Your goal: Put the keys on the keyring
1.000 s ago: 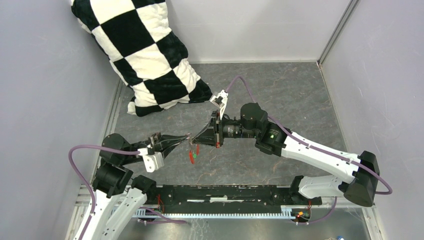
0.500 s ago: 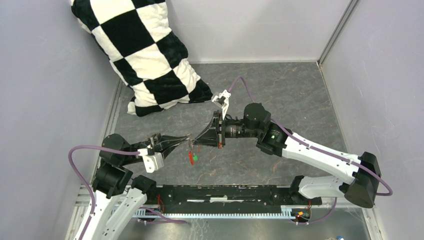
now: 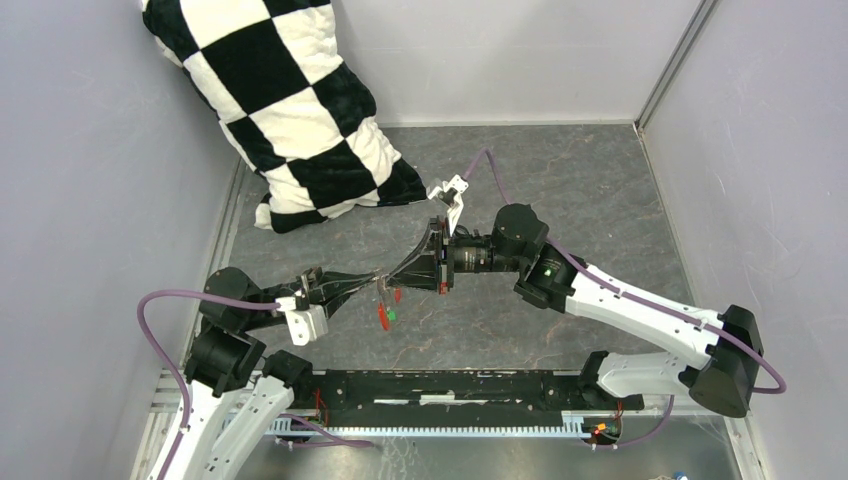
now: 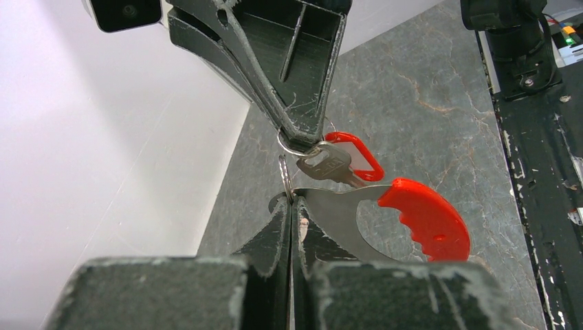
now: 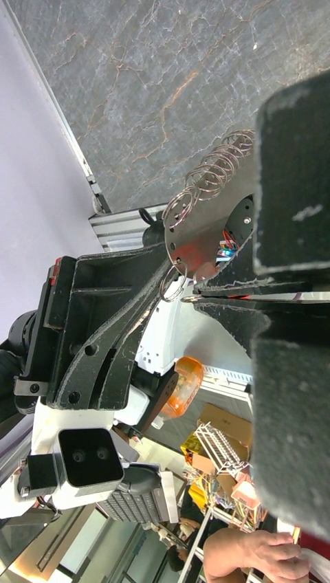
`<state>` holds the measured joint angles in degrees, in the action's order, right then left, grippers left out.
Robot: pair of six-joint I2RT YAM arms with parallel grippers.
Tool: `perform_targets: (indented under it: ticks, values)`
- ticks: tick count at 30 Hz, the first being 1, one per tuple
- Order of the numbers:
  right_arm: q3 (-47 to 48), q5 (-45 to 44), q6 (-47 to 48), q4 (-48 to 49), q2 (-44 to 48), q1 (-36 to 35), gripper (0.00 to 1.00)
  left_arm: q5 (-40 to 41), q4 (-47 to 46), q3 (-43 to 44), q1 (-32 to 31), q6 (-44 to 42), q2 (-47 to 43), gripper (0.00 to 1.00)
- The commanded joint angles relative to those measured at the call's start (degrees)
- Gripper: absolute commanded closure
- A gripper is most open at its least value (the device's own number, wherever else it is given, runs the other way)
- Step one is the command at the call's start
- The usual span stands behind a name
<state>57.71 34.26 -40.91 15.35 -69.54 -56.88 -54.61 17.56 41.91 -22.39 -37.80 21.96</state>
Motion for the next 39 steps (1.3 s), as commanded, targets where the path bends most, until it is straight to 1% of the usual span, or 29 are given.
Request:
perform_targets:
  ticks: [1, 13, 17, 30, 39]
  values:
    - [1.1, 0.9, -0.1, 0.7, -0.8, 0.0, 1.00, -1.5, -1.3, 1.9, -0.3, 0.3, -0.1, 0.98]
    - [1.5, 0.6, -0.1, -0.3, -1.6, 0.1, 1.00, -1.4, -1.4, 1.8, -0.3, 0.0, -0.5, 0.98]
    - [1.8, 0.5, -0.1, -0.6, -1.9, 0.2, 1.00, -1.9, 1.3, 2.1, -0.3, -3.1, -0.6, 0.98]
    - [2.0, 0.1, -0.2, -0.6, -1.9, 0.4, 1.00, -2.5, 1.4, 2.1, -0.2, -4.1, -0.7, 0.98]
    - [2.5, 0.4, -0.1, -0.5, -2.0, 0.5, 1.00, -2.8, 5.3, 2.9, -0.3, -8.8, -0.6, 0.98]
